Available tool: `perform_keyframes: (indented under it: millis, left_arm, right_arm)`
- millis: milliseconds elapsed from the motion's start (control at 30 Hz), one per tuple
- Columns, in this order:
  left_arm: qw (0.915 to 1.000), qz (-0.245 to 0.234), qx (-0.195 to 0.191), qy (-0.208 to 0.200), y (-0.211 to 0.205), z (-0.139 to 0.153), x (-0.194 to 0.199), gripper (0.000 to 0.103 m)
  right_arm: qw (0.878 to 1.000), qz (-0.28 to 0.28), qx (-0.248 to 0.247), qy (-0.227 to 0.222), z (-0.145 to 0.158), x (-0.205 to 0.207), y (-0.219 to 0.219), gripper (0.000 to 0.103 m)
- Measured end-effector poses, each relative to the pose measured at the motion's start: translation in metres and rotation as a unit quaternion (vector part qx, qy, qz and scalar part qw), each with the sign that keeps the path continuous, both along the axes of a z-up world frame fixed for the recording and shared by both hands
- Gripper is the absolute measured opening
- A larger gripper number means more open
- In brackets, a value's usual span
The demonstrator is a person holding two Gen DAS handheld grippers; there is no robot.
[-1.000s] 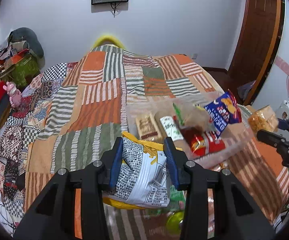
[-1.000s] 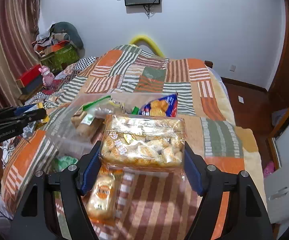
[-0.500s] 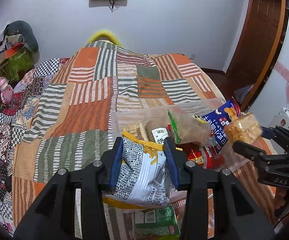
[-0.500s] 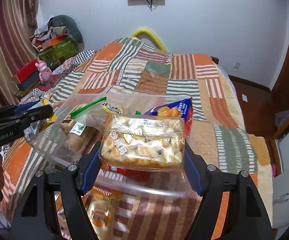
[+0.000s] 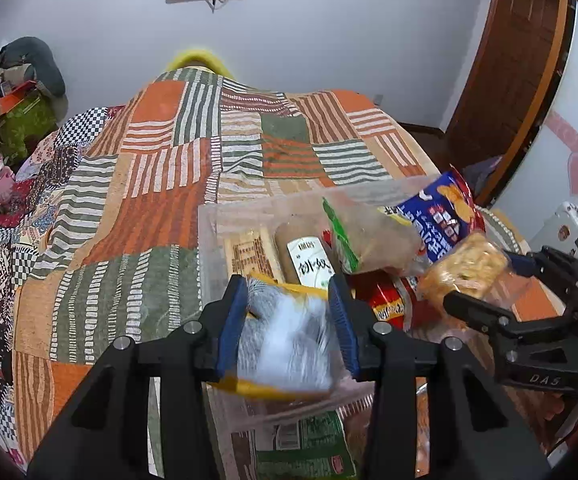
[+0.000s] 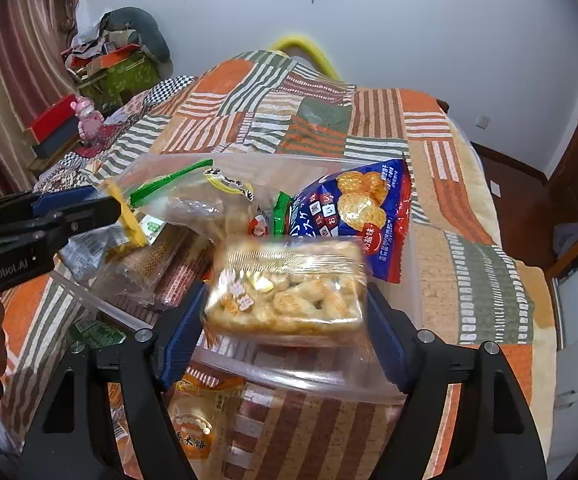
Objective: Organize snacks
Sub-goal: 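Carry chip bag and pastry pack over the clear box and release both, then grasp the green-lidded cup with left tool while right tool grasps round cake pack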
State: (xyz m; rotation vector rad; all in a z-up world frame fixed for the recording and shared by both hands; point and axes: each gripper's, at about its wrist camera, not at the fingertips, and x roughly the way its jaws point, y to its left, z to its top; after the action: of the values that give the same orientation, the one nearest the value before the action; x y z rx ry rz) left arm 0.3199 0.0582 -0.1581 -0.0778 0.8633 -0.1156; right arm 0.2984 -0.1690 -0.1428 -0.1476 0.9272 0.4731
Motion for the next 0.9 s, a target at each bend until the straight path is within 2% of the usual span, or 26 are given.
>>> perform_keyframes:
  millis: [300, 567, 733, 900]
  left_arm:
    - [0.9999, 0.004, 0.010, -0.007, -0.001, 0.008, -0.017, 0.057]
    - [0.9994, 0.009, 0.020, -0.026, 0.008, 0.024, -0.052, 0.070]
    - [0.9999, 0.013, 0.008, -0.007, 0.014, 0.015, -0.071, 0.071]
    - [0.9997, 0.006, -0.004, 0.023, 0.012, -0.006, -0.087, 0.071]
  right_arm:
    - [1.000, 0.005, -0.007, -0.014, 0.010, -0.011, -0.007, 0.075]
    - [1.000, 0.008, 0.002, -0.025, 0.022, -0.032, -0.021, 0.078]
    - [1.000, 0.007, 0.011, -0.014, 0.018, -0.047, -0.026, 0.078]
    - [1.000, 0.010, 0.014, 0.012, 0.003, -0.061, -0.024, 0.078]
